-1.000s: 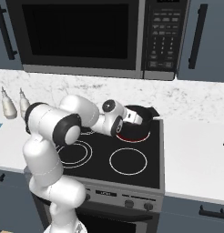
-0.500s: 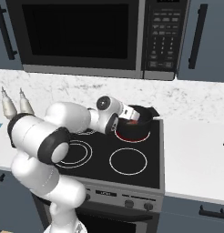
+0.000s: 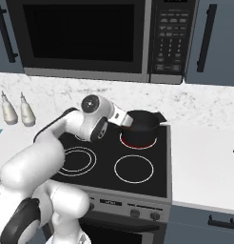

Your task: Put the bell pepper and potato in the pot. Retrieve the spatula and lightly stir the vegetables in the pot.

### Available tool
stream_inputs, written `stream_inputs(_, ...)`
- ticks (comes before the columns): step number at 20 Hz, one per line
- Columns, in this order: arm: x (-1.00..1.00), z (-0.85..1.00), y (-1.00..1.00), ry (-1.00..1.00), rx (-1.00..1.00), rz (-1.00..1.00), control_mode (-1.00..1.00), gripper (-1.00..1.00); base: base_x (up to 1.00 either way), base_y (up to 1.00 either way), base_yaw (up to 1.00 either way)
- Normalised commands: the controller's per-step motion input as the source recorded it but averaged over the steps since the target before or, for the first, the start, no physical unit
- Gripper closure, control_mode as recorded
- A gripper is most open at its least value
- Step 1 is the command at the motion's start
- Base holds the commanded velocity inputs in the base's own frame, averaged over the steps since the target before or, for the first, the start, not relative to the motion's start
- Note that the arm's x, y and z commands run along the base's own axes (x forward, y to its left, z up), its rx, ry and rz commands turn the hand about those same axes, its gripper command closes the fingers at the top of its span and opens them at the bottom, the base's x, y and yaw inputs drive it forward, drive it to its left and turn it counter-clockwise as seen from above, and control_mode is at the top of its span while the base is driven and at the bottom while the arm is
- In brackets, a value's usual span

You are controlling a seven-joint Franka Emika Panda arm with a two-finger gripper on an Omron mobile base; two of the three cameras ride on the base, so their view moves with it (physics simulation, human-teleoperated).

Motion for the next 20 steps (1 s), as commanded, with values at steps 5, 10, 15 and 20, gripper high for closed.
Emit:
stream_inputs(5,-1.00,0.49,0.95,0.00,0.02,0.01,-1.00,-1.00,0.00,0.00,0.00)
stream_inputs(10,-1.00,0.00,1.00,0.01,0.00,0.02,-1.00,-1.00,0.00,0.00,0.00)
stream_inputs(15,-1.00,0.00,1.00,0.07,0.00,0.10,-1.00,-1.00,0.00,0.00,0.00)
stream_inputs(20,-0.81,0.00,1.00,0.15,0.00,0.25,-1.00,-1.00,0.00,0.00,0.00)
